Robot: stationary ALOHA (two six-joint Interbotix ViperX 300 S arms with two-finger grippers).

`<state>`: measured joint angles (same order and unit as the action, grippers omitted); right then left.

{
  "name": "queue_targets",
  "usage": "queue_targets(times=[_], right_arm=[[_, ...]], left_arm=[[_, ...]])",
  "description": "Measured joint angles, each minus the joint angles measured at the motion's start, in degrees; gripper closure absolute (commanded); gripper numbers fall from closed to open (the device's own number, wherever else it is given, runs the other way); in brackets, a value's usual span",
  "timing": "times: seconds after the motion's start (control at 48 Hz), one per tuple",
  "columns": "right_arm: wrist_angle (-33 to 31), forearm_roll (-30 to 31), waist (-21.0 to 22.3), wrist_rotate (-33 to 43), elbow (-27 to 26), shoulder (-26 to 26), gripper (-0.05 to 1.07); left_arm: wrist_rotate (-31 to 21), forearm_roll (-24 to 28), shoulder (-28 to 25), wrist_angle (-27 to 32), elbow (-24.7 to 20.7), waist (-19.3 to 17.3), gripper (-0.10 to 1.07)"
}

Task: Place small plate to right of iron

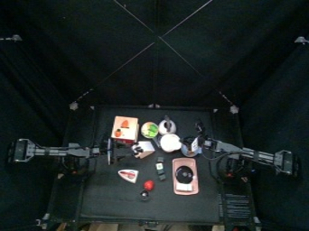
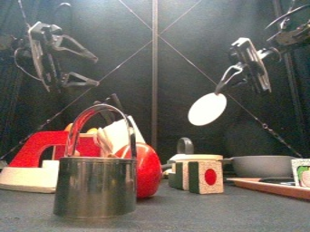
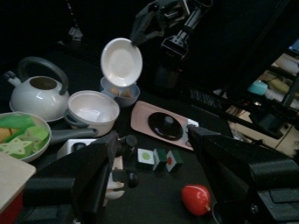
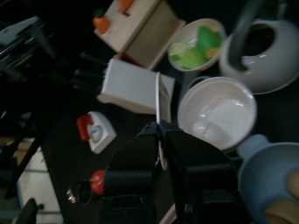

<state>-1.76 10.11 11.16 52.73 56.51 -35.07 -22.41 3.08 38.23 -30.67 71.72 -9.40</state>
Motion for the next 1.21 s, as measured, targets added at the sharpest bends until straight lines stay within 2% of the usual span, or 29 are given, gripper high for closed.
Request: queue_targets(times=[0.146, 0.292, 0.438, 0.688, 0.917, 1.208], right_arm=[[5.5, -0.7, -6.9, 0.0, -0.1, 4.6, 0.56], [8.4, -2.6, -10.2, -0.1, -0.6, 9.4, 0.56], [10.8, -3.1, -10.8, 0.0, -2.7, 14.9, 0.56], [15.4, -2.6, -10.8, -0.2, -8.3, 25.9, 0.56], [15.8, -1.9, -10.8, -0.2, -14.4, 34.8, 0.56], [16.1, -2.5, -11.0, -0.1, -16.4, 39.2, 0.54]], left_arm=[[0.0, 0.1, 2.1, 0.0, 1.1, 0.1, 0.01], [0.1, 0.2, 2.5, 0.0, 1.5, 0.2, 0.01], [0.0, 1.1, 2.5, 0.2, 1.6, 0.3, 0.01], [0.0, 5.4, 2.5, 1.8, 1.8, 0.7, 0.01], [0.0, 6.5, 2.5, 1.9, 1.8, 1.6, 0.01], [0.1, 5.5, 2.5, 2.9, 1.8, 1.6, 0.01]])
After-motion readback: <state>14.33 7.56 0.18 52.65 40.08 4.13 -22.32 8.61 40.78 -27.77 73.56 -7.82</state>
